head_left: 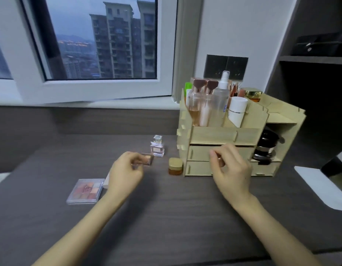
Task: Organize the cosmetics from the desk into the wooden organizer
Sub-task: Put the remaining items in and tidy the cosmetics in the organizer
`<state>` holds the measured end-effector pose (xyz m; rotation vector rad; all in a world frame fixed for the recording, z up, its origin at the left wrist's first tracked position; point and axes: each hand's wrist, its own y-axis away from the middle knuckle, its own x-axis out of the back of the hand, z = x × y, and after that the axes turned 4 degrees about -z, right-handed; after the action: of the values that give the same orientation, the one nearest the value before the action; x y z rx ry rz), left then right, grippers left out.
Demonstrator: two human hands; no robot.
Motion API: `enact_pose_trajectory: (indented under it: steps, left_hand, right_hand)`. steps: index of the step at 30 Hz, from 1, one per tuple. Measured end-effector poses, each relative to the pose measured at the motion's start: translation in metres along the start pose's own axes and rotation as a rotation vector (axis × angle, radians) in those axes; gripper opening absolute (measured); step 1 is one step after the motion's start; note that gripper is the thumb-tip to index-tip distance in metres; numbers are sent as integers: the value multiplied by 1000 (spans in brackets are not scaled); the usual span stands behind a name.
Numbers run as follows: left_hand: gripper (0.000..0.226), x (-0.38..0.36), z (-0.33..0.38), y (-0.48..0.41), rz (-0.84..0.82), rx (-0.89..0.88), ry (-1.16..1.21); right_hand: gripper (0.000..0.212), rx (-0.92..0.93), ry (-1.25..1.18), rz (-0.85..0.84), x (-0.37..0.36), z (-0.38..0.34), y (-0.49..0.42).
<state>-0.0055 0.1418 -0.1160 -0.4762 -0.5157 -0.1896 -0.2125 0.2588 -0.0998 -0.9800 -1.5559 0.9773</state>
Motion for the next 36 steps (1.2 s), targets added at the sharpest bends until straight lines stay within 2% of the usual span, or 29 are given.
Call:
enact_pose_trajectory:
  steps: [4,6,9,11,14,18,23,26,32,36]
  left_hand:
    - [18,52,-40,12,131,157,-238]
    - [21,75,-59,15,94,262,-349]
    - [54,91,-77,20,-168,445,-541]
    - [77,89,-81,25,-303,491,-662]
    - [80,80,-84,28,-282,464,-727]
    - [70,77,-89,25,-213,439,-696]
    - [64,77,-89,24,-109,425,-613]
    - [63,78,-80,23,-69,395,-479]
    - [47,59,-38,17,-71,215,-83]
    - [30,33,4,7,-78,-3,17]
  right_hand:
    - [21,93,-193,-333,-48,-64,17]
    - [25,79,-210,-550,-73,-85,27]
    - [46,-22,-193,-889,-109,-104,28]
    - [64,-132,-219,-1061,-129,-109,22]
    - [83,-198,-199,-1188,-153,-110,11]
    - [91,-169,-135,-1300,-172,-104,11]
    - [78,-231,-205,-1224,-169,-101,20]
    - [72,-271,-236,-1131,-151,-99,25]
    - [63,-405,-364,-802,-70,-77,20]
    - [56,-515,-433,-491,-7,-38,3]
